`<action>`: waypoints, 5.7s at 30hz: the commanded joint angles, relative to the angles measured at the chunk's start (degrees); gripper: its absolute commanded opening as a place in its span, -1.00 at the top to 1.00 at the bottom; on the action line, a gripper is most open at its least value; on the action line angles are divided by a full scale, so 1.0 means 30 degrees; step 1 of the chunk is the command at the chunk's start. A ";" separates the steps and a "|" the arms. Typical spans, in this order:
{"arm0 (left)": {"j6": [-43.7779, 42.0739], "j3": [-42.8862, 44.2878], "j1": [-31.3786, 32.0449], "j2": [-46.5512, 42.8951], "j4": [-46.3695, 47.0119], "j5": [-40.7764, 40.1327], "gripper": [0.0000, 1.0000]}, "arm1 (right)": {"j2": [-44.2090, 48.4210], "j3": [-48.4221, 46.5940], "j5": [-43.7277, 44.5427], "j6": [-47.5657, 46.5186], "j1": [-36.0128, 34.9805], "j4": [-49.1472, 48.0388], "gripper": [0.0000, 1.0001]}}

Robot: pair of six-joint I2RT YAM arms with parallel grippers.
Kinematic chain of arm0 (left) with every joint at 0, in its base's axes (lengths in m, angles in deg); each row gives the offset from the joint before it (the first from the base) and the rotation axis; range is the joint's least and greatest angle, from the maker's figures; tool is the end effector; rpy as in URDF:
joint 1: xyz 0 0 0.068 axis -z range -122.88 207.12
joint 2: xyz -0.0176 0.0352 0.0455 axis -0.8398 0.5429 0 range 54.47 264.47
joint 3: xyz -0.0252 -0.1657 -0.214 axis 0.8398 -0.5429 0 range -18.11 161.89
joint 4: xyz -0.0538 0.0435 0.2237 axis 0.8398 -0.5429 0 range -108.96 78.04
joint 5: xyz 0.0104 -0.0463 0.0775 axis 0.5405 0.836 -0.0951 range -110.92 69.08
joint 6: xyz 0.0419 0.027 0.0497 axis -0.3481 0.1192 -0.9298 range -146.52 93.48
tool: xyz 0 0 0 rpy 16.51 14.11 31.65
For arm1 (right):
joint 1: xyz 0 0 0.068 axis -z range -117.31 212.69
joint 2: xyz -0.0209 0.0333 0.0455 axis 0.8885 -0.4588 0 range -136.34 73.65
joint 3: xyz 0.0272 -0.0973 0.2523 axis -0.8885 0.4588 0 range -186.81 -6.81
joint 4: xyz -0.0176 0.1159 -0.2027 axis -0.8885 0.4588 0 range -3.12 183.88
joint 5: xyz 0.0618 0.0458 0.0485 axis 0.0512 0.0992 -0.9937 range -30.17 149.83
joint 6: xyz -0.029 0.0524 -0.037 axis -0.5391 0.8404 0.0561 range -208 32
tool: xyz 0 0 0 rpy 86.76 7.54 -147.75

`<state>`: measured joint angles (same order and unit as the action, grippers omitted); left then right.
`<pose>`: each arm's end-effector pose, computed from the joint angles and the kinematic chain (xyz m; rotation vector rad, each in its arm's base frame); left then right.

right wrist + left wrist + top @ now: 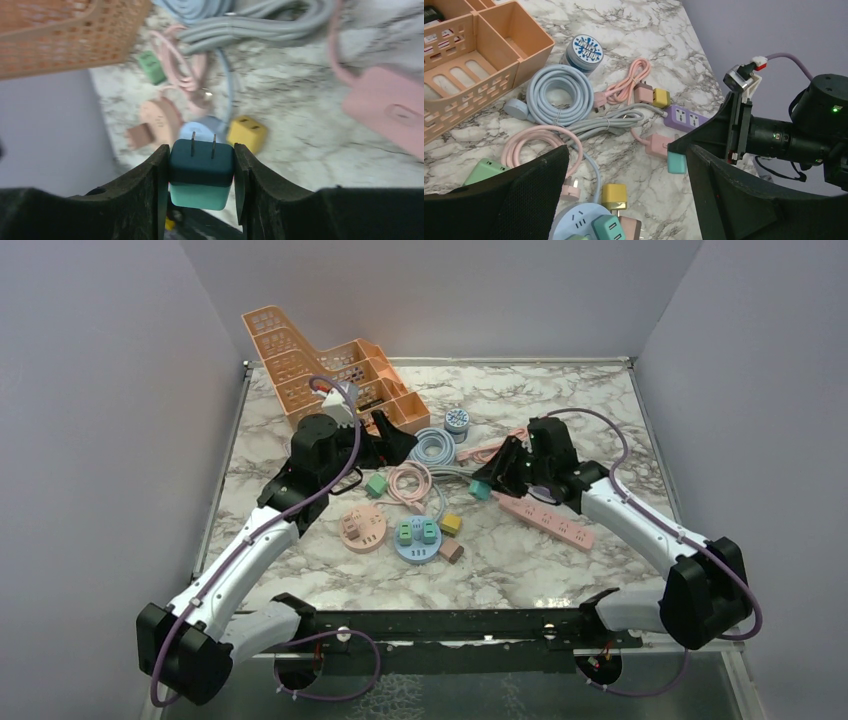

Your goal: Insert the plug

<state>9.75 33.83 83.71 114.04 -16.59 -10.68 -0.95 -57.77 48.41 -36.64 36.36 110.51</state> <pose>0.2066 -0.1148 0.3433 -0.0232 1.8824 -0.9328 0.2283 0.1257 0.2396 0.4565 2.5183 0.8264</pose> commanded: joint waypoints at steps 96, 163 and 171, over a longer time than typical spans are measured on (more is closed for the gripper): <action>0.6014 0.2983 0.0907 0.6525 -1.4410 -0.6435 1.00 | 0.0955 -0.1295 0.3732 0.5736 0.0025 0.0194 -0.38; 0.7540 -0.1042 0.2125 1.3751 -1.2117 -0.6992 1.00 | 0.0557 -0.1144 0.4687 0.5414 0.0042 0.0374 -0.34; 0.7289 -0.0906 0.2153 1.2799 -1.1631 -0.7041 1.00 | 0.0356 -0.1432 0.4921 0.4879 0.0023 0.0601 -0.34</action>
<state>30.87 38.75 89.65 144.64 -55.67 -34.66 0.42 -61.16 60.63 -19.90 36.17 112.31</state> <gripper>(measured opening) 0.318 0.669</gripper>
